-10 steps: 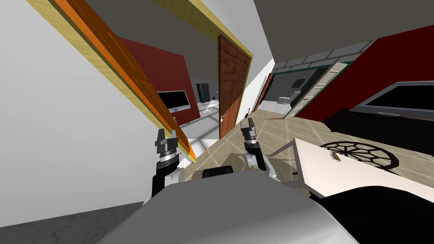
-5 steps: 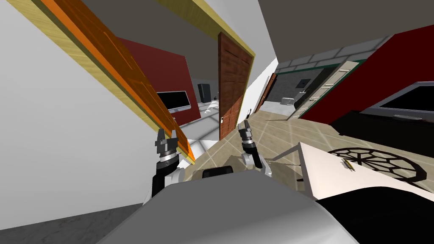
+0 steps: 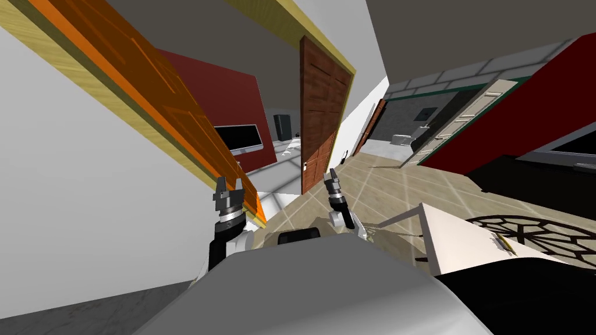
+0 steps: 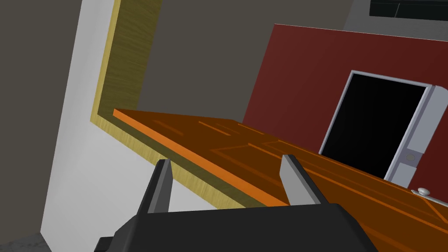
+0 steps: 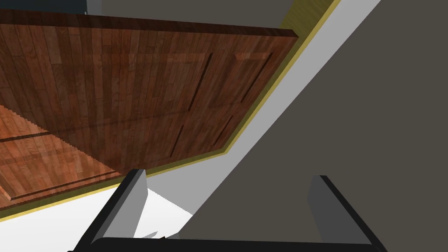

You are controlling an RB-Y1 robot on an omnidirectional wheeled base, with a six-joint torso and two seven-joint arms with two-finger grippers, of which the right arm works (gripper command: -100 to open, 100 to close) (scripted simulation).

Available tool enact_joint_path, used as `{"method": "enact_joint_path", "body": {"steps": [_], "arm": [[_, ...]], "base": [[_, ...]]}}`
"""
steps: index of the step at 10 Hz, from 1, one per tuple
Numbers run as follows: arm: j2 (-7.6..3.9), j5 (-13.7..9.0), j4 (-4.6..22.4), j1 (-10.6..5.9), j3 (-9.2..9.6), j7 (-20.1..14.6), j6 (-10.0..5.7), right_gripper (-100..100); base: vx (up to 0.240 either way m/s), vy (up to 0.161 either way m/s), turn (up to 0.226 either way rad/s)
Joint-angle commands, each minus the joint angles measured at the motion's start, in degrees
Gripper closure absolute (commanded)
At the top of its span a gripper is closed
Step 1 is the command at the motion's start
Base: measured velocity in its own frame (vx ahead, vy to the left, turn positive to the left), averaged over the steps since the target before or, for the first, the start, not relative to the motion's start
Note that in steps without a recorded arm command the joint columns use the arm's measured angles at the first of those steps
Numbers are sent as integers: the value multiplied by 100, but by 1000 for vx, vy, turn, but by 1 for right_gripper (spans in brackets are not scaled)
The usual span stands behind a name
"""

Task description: Push the door open

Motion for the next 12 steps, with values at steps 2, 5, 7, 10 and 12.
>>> {"method": "enact_joint_path", "body": {"steps": [2,5,7,10,12], "arm": [[-8,8,389,-157,67,41,-20,-100],[-8,15,867,-318,149,86,-82,-100],[-6,21,1191,-426,204,116,-125,-100],[8,29,1689,-593,289,162,-190,-100],[19,34,2023,-704,346,193,-233,-100]], "base": [[96,-81,59],[80,-92,69],[107,-90,62],[81,-93,70],[74,-113,66]]}}
